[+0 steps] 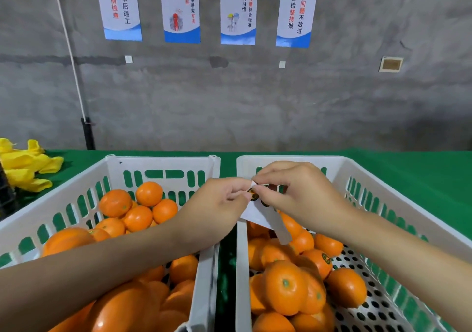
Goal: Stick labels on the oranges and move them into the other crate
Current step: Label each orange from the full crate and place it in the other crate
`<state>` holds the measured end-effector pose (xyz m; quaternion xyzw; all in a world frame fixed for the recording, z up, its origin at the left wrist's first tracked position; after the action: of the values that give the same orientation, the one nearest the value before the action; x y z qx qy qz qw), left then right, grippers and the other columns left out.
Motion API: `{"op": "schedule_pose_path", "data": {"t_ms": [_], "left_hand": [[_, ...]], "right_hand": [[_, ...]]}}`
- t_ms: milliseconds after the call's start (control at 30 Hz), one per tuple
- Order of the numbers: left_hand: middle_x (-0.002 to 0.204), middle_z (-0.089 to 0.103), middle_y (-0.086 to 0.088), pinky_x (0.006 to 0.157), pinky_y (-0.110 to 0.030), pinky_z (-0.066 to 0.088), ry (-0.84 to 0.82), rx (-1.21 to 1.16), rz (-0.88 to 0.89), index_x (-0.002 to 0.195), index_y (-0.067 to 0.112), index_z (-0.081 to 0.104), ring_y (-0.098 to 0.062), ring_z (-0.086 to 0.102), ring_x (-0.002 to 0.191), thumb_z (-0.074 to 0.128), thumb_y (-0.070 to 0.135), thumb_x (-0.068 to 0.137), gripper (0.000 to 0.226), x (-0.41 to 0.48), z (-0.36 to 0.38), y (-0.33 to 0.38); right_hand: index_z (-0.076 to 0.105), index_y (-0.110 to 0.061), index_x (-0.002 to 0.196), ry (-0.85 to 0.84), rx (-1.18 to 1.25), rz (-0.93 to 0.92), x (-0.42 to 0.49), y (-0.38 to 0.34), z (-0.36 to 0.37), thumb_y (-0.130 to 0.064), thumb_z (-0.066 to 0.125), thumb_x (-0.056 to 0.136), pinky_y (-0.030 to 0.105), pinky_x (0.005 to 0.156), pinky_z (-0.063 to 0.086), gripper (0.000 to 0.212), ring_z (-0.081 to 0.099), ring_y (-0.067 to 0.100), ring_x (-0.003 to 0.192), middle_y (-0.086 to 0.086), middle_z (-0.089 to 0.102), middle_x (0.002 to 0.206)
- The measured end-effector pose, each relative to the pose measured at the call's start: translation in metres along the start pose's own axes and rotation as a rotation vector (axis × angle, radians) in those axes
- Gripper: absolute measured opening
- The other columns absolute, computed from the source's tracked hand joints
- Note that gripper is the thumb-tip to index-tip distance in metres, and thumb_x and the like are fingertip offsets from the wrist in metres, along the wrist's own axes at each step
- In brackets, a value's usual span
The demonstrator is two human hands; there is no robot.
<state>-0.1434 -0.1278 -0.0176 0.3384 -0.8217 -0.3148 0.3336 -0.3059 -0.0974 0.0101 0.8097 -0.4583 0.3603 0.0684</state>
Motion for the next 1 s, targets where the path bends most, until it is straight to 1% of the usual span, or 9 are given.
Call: {"op": "schedule_pose_path", "data": {"t_ms": [100,167,333,433,533,633,733,833,1000], "left_hand": [[0.091,0.074,0.015,0.081,-0.025,0.056,0.007,0.055,0.027,0.134,0.021,0.062,-0.002,0.068,0.087,0.045,0.018,0.107,0.032,0.0,-0.001,0.0],[0.071,0.068,0.019,0.063,-0.015,0.05,0.006,0.06,0.039,0.131,0.021,0.064,0.002,0.062,0.066,0.045,0.018,0.106,0.031,0.0,-0.001,0.001],[0.071,0.061,-0.012,0.057,-0.04,0.044,-0.02,-0.012,0.034,0.115,0.035,0.066,-0.015,0.047,0.053,0.045,0.021,0.105,0.027,0.004,-0.004,0.002],[0.085,0.074,-0.007,0.068,-0.051,0.055,-0.146,-0.187,-0.004,0.122,0.048,0.057,-0.034,0.065,0.071,0.048,0.018,0.099,0.038,0.003,0.001,0.004],[0.07,0.06,-0.006,0.066,-0.042,0.044,-0.199,-0.211,-0.016,0.129,0.045,0.053,-0.027,0.054,0.067,0.048,0.016,0.092,0.047,0.003,0.002,0.003],[0.064,0.06,0.006,0.063,-0.024,0.044,-0.306,-0.282,0.043,0.127,0.018,0.059,-0.01,0.055,0.06,0.045,0.003,0.096,0.037,0.0,0.004,0.009],[0.064,0.06,-0.006,0.064,-0.026,0.05,-0.288,-0.335,0.046,0.114,0.01,0.067,-0.01,0.059,0.065,0.051,0.009,0.092,0.027,0.001,0.001,0.016],[0.088,0.076,-0.005,0.081,-0.024,0.056,-0.289,-0.312,0.015,0.11,0.01,0.071,-0.016,0.072,0.087,0.053,0.005,0.097,0.023,0.001,-0.005,0.018],[0.098,0.075,0.0,0.095,-0.04,0.052,-0.215,0.107,-0.019,0.1,0.015,0.076,-0.015,0.068,0.097,0.063,0.021,0.095,0.015,0.01,-0.03,0.02]], "right_hand": [[0.08,-0.016,0.099,-0.024,0.019,0.024,0.001,0.001,-0.001,-0.018,0.065,0.092,0.04,0.075,0.054,0.016,0.066,0.012,0.085,-0.004,0.074,0.095],[0.08,-0.018,0.097,-0.031,0.043,0.046,0.001,0.001,-0.002,-0.019,0.063,0.092,0.038,0.072,0.054,0.017,0.065,0.01,0.082,-0.006,0.073,0.092],[0.078,-0.018,0.085,0.084,0.198,0.204,0.004,0.006,-0.004,-0.016,0.061,0.093,0.02,0.063,0.046,0.019,0.061,0.003,0.074,-0.008,0.072,0.084],[0.075,-0.019,0.09,0.235,0.178,0.235,0.005,0.01,-0.012,-0.02,0.057,0.096,0.022,0.072,0.048,0.019,0.061,0.003,0.086,-0.011,0.069,0.091],[0.073,-0.024,0.104,0.264,0.05,0.128,0.004,0.005,-0.014,-0.026,0.048,0.102,0.031,0.089,0.047,0.025,0.059,0.005,0.104,-0.012,0.068,0.104],[0.072,-0.024,0.107,0.179,-0.058,0.018,0.003,-0.002,-0.007,-0.029,0.04,0.102,0.034,0.096,0.037,0.032,0.056,0.009,0.112,-0.011,0.069,0.101],[0.071,-0.02,0.09,0.14,-0.002,0.063,0.002,-0.001,-0.001,-0.034,0.039,0.103,0.031,0.079,0.038,0.037,0.057,0.008,0.083,-0.013,0.063,0.073],[0.059,-0.009,0.066,0.12,0.139,0.141,0.002,0.001,-0.004,-0.038,0.043,0.104,0.037,0.052,0.04,0.05,0.053,0.014,0.054,-0.011,0.049,0.05],[0.05,0.001,0.059,0.027,0.122,0.129,0.004,-0.001,-0.004,-0.059,0.034,0.099,0.036,0.051,0.036,0.073,0.038,0.012,0.043,0.001,0.037,0.044]]}}
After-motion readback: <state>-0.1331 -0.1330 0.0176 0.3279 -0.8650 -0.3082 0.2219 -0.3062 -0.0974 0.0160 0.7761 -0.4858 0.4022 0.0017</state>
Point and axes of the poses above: each hand's wrist, its own x-axis towards the middle knuckle, its own z-axis out of the palm, y = z × x, the point moved 3 cm from there along x, towards the middle knuckle
